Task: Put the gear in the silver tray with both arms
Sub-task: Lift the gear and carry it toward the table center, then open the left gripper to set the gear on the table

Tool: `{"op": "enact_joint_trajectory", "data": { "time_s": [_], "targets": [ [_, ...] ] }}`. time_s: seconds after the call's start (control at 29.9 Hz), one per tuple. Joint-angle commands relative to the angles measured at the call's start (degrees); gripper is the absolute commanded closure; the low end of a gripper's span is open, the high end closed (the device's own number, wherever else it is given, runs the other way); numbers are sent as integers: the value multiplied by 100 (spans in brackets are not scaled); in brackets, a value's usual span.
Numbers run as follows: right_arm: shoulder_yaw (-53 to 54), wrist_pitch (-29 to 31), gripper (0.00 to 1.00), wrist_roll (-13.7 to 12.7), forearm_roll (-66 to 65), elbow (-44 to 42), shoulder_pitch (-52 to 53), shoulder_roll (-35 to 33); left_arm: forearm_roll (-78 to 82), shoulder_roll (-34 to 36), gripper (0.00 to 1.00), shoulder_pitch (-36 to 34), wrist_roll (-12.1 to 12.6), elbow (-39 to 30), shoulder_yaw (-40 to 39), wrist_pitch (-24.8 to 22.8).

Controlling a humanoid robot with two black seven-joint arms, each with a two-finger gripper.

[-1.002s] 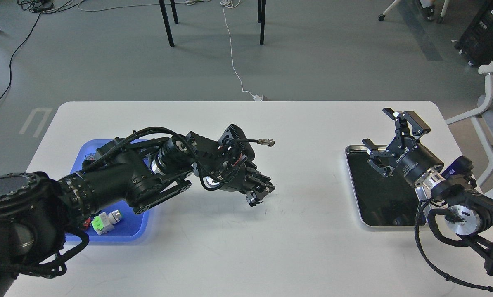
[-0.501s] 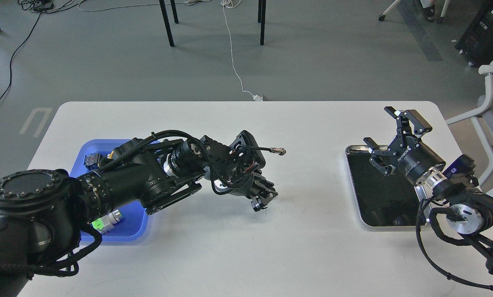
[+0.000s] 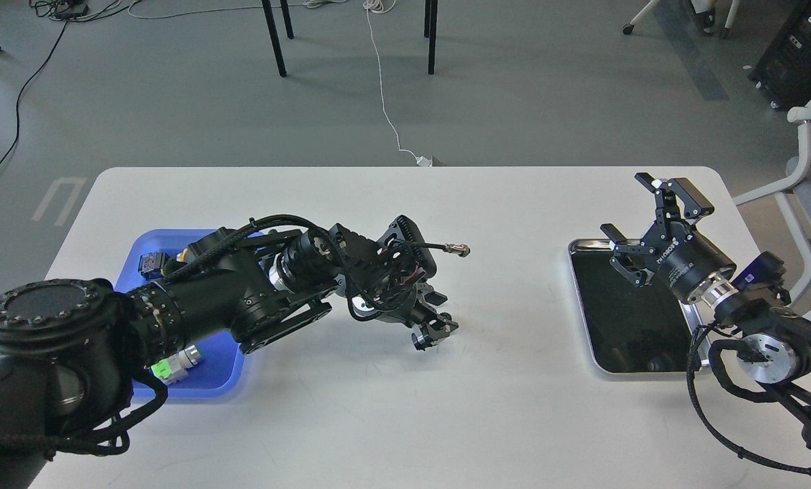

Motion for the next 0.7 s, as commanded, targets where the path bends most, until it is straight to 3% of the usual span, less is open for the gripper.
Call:
{"op": "enact_joint_trajectory", "data": {
  "time_s": [0.0,0.17,0.3,0.43,0.67],
  "targets": [
    [-4,8,1,0,0,8,-9,-4,0,-1,19,-147,0,-69,-107,35],
    [5,26,1,0,0,26,-18,-13,-176,-1,11,-148,0,-359,-730,79],
    [-4,61,1,0,0,96,-26,-145,-1992,499,8,124,0,-728,-1135,342],
    [-4,61,1,0,0,96,17,-154,-3654,1132,7,835,0,-1158,-1653,676],
    [14,61,1,0,0,105,17,-145,-5432,1678,2,2566,0,-2143,-3348,651]
  ]
}}
